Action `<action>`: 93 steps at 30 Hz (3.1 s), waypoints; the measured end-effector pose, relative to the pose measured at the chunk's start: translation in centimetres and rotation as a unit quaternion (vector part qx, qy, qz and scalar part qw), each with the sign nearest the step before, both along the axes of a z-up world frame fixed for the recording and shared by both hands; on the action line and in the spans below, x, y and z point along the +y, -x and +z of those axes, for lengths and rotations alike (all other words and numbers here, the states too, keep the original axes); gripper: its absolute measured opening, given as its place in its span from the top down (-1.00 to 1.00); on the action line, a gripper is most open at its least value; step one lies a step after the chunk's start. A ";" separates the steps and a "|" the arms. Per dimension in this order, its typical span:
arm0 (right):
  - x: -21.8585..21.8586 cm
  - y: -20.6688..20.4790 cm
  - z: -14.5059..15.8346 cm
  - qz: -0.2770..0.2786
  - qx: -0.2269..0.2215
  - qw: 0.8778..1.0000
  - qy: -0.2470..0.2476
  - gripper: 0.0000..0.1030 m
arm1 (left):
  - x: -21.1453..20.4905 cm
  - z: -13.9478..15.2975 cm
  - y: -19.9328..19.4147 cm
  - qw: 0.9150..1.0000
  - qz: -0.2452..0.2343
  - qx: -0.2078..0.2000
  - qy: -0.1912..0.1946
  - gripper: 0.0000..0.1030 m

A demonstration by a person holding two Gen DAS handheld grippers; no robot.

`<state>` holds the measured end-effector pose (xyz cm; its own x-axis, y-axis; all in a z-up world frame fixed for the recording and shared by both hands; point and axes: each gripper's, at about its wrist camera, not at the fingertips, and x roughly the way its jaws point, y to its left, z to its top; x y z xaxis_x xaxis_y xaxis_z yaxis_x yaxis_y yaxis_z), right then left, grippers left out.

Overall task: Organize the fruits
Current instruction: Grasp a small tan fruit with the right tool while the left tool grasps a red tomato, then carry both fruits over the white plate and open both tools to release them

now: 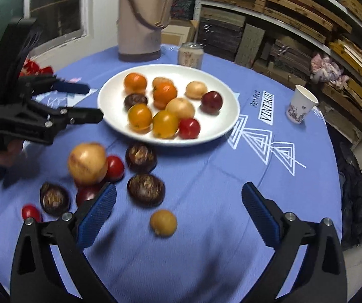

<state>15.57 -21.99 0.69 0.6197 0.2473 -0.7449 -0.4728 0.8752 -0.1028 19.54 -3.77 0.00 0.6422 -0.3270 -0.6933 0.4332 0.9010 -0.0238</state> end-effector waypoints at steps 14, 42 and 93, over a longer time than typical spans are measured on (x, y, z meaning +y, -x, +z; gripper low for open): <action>1.4 0.2 -3.3 0.029 0.055 0.997 0.043 -0.36 | 1.6 0.4 2.5 0.999 -0.029 0.018 0.009 -0.81; 1.6 -0.4 -4.7 0.037 0.097 0.994 0.033 0.45 | -1.0 -2.7 11.5 0.971 -0.207 0.095 -0.075 -0.80; 0.3 -5.9 2.5 -0.052 0.002 0.995 -0.080 0.47 | 3.9 1.4 2.5 0.990 -0.025 0.117 0.068 0.40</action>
